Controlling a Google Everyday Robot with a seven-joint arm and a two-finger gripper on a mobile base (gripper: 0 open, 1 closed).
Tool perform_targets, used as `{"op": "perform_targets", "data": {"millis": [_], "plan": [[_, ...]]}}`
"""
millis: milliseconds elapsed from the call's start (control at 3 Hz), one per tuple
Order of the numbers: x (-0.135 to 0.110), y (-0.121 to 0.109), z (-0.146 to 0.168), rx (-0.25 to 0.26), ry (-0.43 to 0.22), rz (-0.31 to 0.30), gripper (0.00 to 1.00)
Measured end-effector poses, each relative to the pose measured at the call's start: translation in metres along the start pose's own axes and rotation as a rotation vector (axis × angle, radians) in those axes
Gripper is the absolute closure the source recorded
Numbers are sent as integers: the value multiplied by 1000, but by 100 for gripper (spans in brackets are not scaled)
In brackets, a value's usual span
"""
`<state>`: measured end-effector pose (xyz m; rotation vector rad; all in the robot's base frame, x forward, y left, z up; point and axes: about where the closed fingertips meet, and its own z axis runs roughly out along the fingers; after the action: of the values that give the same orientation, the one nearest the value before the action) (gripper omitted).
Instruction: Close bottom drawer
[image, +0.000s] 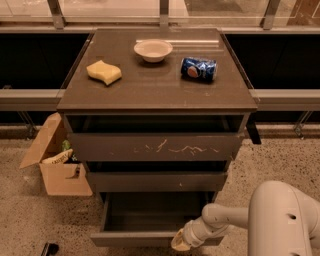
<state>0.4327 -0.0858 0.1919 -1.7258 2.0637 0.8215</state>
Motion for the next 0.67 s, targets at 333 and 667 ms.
{"op": "perform_targets", "data": {"millis": [333,667], "plan": [[0,0,0,0,0,0,20],[0,0,0,0,0,0,0]]}}
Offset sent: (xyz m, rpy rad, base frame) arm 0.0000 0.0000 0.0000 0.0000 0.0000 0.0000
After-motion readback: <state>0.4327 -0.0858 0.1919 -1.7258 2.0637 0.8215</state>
